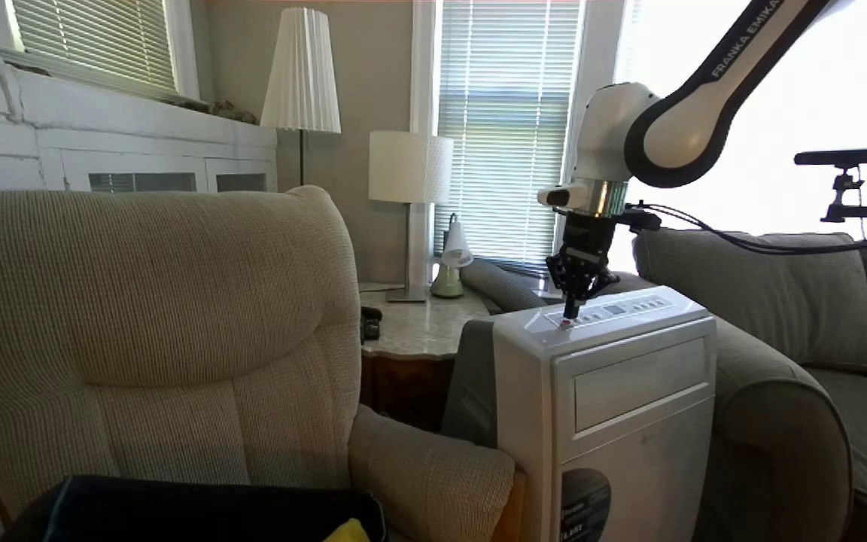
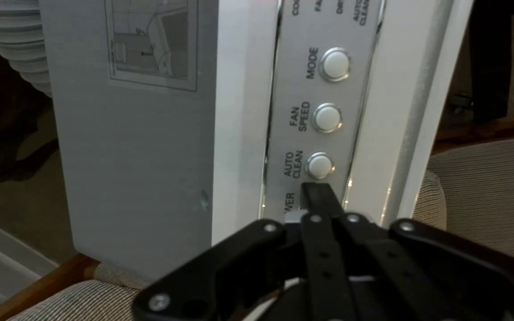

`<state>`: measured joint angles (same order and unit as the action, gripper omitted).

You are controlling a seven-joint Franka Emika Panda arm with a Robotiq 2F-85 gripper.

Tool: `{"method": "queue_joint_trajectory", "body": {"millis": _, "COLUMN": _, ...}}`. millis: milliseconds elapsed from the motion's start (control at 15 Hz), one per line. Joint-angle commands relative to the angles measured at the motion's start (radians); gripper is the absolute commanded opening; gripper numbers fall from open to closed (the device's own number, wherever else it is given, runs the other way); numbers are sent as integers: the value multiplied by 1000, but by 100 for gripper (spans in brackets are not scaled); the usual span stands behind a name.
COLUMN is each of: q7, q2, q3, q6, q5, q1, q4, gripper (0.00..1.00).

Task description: Press the button on the heater

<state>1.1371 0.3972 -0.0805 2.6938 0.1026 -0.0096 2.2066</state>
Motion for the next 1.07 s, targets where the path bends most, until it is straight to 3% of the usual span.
{"method": "queue_joint_trajectory", "body": {"millis": 0, "q7": -46, "q2": 30, "q3": 2, "q6": 14, "q5": 48, "q1": 5, "q4": -19, "gripper": 0}}
{"method": "queue_joint_trajectory", "body": {"millis": 533, "q7": -60, "q2": 47, "q3": 8, "q6": 8, "q5": 79, "q1": 17, "q4": -20, "gripper": 0}}
{"method": "queue_joint_trajectory", "body": {"millis": 800, "q7": 30, "q2": -31, "q3": -77, "q6": -66, "q5": -31, "q1": -61, "q4": -14, "gripper": 0}}
{"method": "queue_joint_trajectory", "body": {"millis": 867, "q7": 44, "q2": -62, "q3": -95, "q6": -117, "q5": -52, "q1": -74, "q4": -10, "gripper": 26}}
{"method": "queue_joint_trajectory", "body": {"millis": 1000, "q7": 28, "q2": -120, "q3": -97, "q6": -220, "q5": -74, "q1": -75, "q4": -9, "gripper": 33}}
